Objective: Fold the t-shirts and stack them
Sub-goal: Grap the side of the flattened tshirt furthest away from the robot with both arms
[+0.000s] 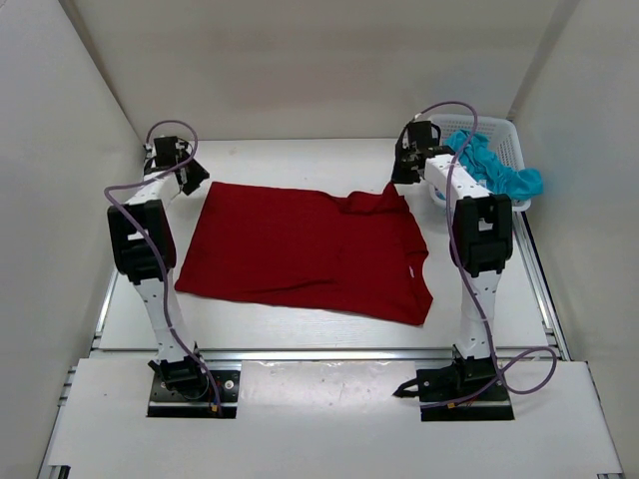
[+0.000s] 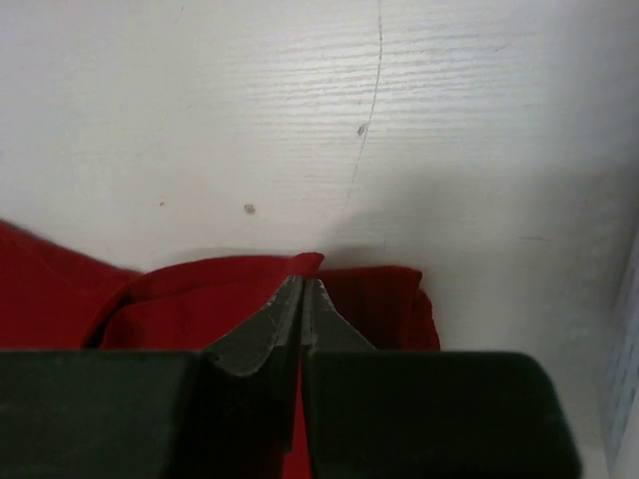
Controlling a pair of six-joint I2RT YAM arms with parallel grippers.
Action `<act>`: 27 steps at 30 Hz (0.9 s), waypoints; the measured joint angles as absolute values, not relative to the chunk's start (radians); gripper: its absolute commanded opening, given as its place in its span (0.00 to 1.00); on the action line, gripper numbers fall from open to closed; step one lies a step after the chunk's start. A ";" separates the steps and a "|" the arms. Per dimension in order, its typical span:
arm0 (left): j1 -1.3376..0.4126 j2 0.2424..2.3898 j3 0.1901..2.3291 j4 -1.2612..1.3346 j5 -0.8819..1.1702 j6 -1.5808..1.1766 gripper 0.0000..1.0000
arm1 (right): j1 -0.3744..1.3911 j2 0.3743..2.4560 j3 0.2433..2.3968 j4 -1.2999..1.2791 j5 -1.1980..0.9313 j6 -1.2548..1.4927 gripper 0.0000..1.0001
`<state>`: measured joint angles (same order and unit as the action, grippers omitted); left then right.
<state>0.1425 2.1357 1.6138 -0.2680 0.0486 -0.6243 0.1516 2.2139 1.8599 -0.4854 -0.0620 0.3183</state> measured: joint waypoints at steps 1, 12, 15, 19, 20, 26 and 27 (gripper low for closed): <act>0.141 2.155 1.650 -0.276 0.043 -0.615 0.54 | 0.154 2.203 1.850 -0.493 -0.063 0.313 0.00; 0.095 2.420 2.059 -0.498 -0.021 -0.495 0.55 | 0.155 2.124 1.721 -0.488 -0.080 0.289 0.00; 0.082 2.501 2.182 -0.580 -0.042 -0.464 0.55 | 0.155 2.102 1.688 -0.482 -0.091 0.289 0.00; 0.074 2.547 2.246 -0.634 -0.048 -0.440 0.51 | 0.155 2.056 1.634 -0.457 -0.111 0.298 0.00; 0.074 2.547 2.251 -0.644 -0.049 -0.435 0.49 | 0.155 2.048 1.623 -0.450 -0.116 0.303 0.00; 0.082 2.548 2.260 -0.702 -0.044 -0.417 0.32 | 0.154 2.010 1.562 -0.412 -0.130 0.315 0.00; 0.083 2.548 2.260 -0.704 -0.044 -0.416 0.34 | 0.154 2.004 1.554 -0.410 -0.132 0.316 0.00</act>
